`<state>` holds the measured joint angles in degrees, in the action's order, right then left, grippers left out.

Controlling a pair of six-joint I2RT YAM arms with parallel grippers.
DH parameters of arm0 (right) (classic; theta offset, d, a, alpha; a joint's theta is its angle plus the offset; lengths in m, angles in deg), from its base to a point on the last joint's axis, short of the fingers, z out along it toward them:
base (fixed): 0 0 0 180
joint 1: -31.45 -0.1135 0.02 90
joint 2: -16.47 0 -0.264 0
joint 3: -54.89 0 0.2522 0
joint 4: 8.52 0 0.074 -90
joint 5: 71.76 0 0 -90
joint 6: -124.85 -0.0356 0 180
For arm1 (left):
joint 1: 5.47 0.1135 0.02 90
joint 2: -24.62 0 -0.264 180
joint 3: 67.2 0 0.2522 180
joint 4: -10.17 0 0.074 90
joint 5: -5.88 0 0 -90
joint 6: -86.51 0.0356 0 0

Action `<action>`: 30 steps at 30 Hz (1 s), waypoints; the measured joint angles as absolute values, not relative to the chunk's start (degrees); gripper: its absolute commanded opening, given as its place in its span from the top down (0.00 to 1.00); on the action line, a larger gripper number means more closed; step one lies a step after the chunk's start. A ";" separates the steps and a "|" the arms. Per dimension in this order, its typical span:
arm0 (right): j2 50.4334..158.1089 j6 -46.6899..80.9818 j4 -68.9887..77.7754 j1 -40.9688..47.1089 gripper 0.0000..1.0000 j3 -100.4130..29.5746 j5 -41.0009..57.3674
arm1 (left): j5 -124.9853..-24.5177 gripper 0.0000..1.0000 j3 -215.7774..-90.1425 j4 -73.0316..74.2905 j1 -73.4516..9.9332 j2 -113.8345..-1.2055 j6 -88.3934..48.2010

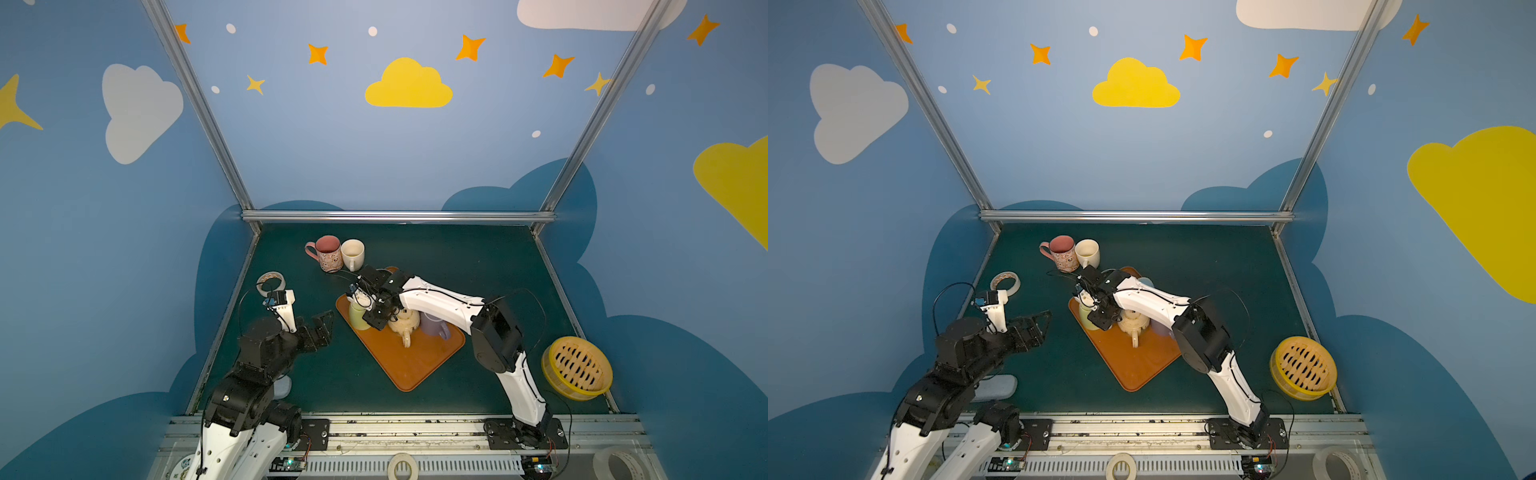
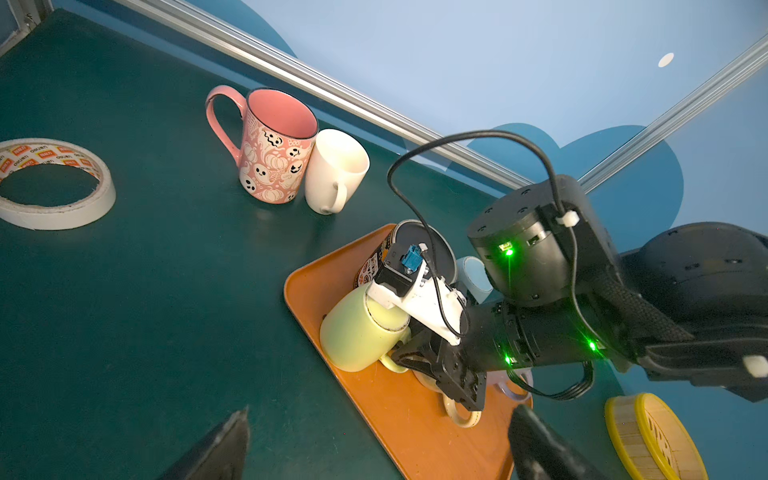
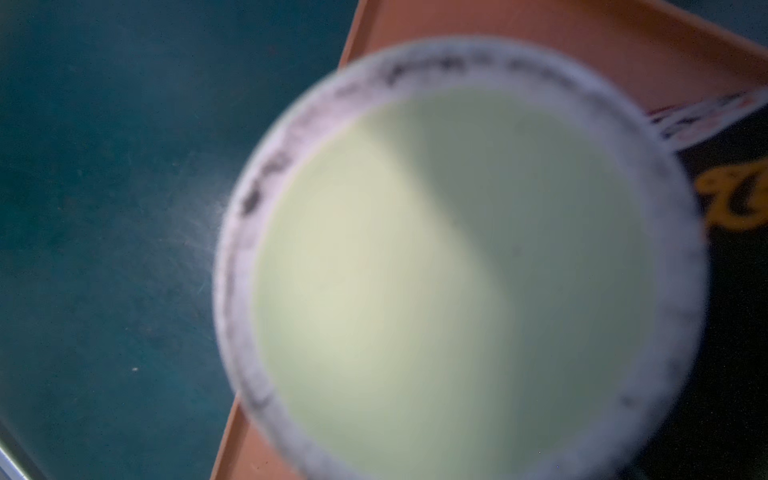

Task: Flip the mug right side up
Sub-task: 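Close the right gripper on the light green mug's base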

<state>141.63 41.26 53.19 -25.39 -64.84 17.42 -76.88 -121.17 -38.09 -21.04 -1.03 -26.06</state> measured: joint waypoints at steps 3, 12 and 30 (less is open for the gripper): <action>141.63 41.11 53.32 -25.39 0.92 -64.93 17.55 | -76.83 0.03 -121.17 -38.09 -20.82 -1.03 -26.06; 141.98 41.24 54.04 -25.41 1.00 -65.78 17.74 | -76.20 0.03 -121.17 -38.09 -20.19 -1.05 -26.06; 131.58 39.49 48.20 -26.02 1.00 -55.24 16.54 | -76.48 0.03 -120.95 -38.00 -20.19 -0.98 -26.32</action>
